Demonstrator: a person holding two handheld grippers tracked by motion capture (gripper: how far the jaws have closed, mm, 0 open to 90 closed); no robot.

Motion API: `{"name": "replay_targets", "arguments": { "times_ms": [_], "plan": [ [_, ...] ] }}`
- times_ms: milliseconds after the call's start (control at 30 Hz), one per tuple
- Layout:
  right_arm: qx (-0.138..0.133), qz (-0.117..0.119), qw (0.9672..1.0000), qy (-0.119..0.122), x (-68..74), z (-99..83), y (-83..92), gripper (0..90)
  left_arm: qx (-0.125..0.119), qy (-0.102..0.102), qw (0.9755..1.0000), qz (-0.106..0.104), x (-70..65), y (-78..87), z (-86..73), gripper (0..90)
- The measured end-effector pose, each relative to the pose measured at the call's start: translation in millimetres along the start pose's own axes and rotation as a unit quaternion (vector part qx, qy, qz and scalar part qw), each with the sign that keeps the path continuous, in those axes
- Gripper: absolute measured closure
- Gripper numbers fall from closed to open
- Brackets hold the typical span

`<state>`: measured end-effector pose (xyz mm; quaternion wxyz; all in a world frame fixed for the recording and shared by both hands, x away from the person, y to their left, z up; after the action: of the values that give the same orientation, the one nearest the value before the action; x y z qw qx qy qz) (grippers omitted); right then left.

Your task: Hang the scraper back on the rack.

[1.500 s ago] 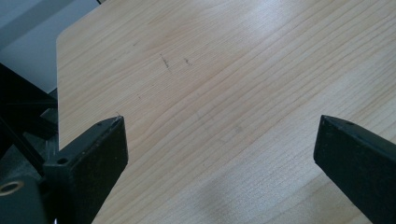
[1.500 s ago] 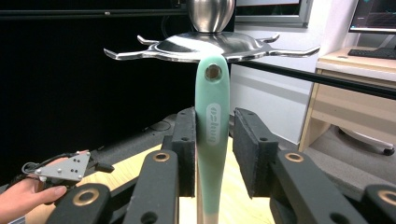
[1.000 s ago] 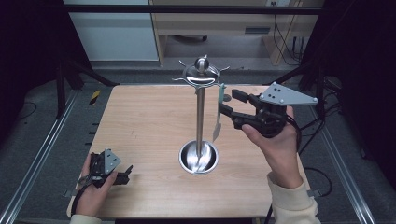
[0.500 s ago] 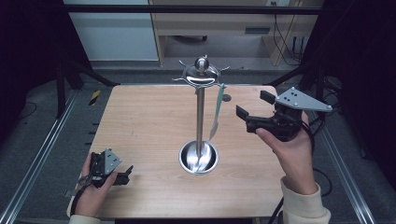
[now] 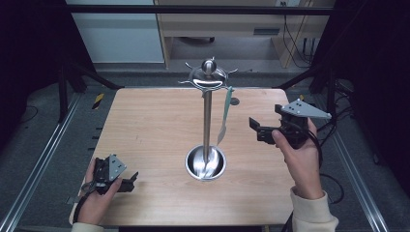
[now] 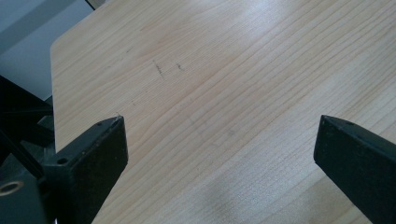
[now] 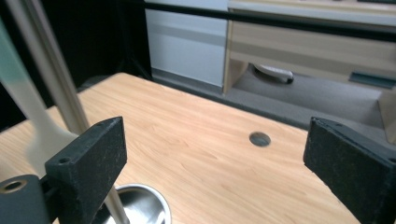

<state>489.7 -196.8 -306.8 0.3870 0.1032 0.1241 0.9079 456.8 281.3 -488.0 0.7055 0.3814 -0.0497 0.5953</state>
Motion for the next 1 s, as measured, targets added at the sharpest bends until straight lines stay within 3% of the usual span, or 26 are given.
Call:
{"name": "replay_targets", "arguments": {
  "times_ms": [167,233,267,367,467,500,1000],
  "plan": [
    [0.018,-0.017,0.9996,-0.011,-9.4,-16.4,-6.3,9.3,0.000,-0.001,1.0000,-0.001,-0.2,-0.3,0.2,2.7],
    [0.018,-0.025,0.9994,-0.016,-11.3,-19.3,-6.4,11.1,-0.001,-0.002,1.0000,-0.001,-0.3,-0.3,0.3,2.7],
    [0.015,-0.041,0.9988,-0.023,-15.5,-25.2,-6.8,12.9,-0.001,-0.002,1.0000,-0.001,-0.4,-0.4,0.3,2.7],
    [0.022,-0.049,0.9981,-0.029,-20.7,-35.8,-8.7,13.0,0.000,-0.002,1.0000,-0.003,-0.2,-0.6,0.3,2.7],
    [0.029,-0.050,0.9979,-0.031,-23.5,-44.1,-11.1,13.0,0.000,-0.002,1.0000,-0.002,-0.5,-1.0,0.3,2.7],
    [0.049,-0.056,0.9969,-0.027,-25.1,-52.3,-14.6,13.0,0.000,-0.002,1.0000,-0.002,-0.6,-1.1,0.3,2.7],
    [0.091,-0.066,0.9935,-0.017,-30.6,-90.3,-23.7,12.6,0.002,-0.008,1.0000,-0.005,-2.2,-2.2,0.7,2.7]
  ]
}}
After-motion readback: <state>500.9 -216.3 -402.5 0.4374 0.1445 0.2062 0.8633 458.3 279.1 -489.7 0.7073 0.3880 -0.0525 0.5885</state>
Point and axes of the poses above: each handheld gripper's, and its own axes: y roughly backward along the jaws, z roughly out of its top, x roughly to its left, the point moved 3 cm from there along -y, roughly forward along the jaws, and after that the axes turned 15 degrees about z, right-handed, at the moved point
